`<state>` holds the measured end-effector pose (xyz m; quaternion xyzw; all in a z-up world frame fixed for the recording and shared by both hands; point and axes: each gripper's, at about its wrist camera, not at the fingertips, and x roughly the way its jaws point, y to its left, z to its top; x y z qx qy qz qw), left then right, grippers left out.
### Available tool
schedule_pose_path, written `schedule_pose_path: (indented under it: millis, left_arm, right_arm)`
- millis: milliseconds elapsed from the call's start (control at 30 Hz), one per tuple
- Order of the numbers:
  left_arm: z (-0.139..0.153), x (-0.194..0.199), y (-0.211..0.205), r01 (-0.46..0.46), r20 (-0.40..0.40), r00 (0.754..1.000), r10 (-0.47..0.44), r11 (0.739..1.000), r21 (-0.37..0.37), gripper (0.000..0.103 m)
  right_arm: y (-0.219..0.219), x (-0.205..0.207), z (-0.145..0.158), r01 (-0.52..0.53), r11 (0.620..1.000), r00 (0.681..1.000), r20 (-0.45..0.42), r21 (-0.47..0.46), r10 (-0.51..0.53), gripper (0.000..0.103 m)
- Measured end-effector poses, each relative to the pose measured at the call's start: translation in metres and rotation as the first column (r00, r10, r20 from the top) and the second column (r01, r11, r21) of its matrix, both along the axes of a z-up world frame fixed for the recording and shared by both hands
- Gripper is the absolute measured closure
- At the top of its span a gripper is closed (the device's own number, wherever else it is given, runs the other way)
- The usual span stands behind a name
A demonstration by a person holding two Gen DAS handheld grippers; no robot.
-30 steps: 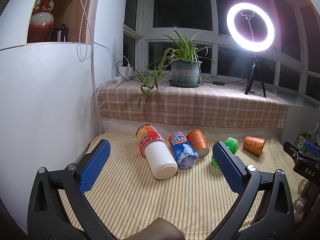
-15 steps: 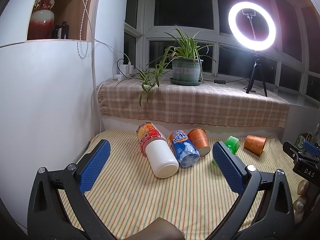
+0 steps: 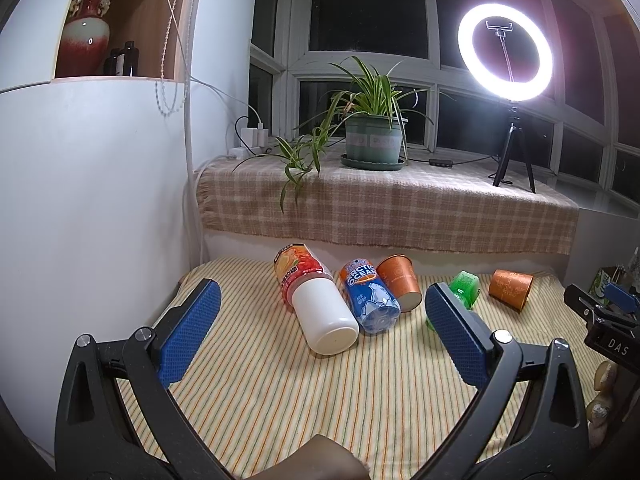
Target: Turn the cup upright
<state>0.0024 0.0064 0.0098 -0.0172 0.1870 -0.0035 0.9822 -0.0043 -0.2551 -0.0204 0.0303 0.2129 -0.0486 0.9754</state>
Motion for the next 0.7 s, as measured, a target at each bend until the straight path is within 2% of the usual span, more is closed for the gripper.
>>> schedule_pose_path:
  millis: [700]
  left_arm:
    - [-0.014,-0.005,0.017,-0.041,-0.012,0.999,0.041,0.999,-0.010,0.000]
  right_arm:
    - [0.013,0.015,-0.003,-0.061,0.998,0.998,-0.031,0.002,0.061,0.000]
